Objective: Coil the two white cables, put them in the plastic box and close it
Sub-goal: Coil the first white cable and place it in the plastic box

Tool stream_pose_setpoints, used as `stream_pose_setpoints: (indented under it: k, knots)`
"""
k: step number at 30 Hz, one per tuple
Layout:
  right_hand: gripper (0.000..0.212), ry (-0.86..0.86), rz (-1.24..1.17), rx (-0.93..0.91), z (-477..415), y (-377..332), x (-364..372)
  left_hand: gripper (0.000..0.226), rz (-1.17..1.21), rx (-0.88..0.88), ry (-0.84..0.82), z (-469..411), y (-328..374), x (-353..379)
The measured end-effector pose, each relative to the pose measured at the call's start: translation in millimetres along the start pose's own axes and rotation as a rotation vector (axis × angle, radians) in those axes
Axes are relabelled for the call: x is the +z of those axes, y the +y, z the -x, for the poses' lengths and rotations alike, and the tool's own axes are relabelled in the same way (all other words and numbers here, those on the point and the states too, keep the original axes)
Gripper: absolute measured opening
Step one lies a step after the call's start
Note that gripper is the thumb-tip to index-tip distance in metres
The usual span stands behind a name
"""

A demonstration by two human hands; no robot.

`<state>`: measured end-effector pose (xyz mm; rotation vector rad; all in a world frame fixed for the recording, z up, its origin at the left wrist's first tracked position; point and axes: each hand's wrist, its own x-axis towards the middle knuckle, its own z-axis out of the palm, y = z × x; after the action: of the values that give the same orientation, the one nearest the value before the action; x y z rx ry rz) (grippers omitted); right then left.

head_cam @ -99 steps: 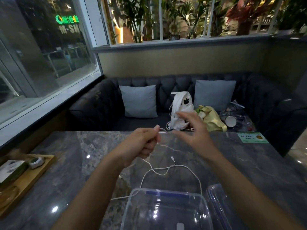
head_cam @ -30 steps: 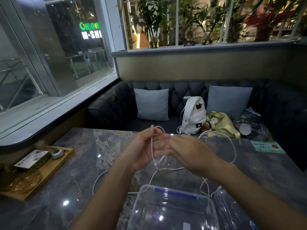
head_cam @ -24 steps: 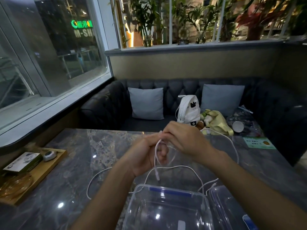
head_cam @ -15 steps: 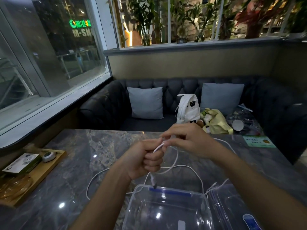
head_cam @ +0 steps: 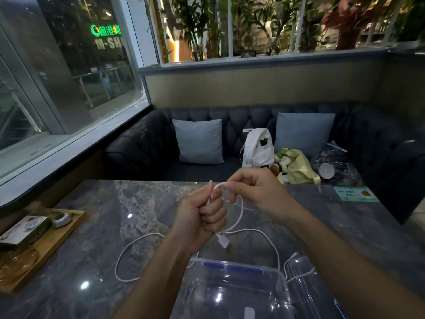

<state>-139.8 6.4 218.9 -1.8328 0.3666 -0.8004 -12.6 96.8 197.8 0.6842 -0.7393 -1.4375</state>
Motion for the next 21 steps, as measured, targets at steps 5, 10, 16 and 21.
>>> stream_pose_setpoints:
  k: [5, 10, 16, 21]
  knots:
    - [0.021, -0.095, 0.148, -0.030, 0.5, -1.4, -5.5, 0.029, -0.331, -0.238, 0.008, -6.1, 18.8, -7.5]
    - [0.012, -0.018, 0.044, -0.036, -1.1, 4.7, -12.2, 0.031, -0.281, -0.182, -0.057, -10.8, 21.4, -8.0]
    - [0.015, 0.048, 0.072, -0.120, 0.4, 14.1, -13.2, 0.034, -0.290, -0.154, -0.113, -8.0, 16.8, -8.8]
    - [0.027, 0.135, 0.027, -0.078, 2.9, 31.4, -26.5, 0.037, -0.080, 0.035, -0.098, -3.9, 25.4, -8.3]
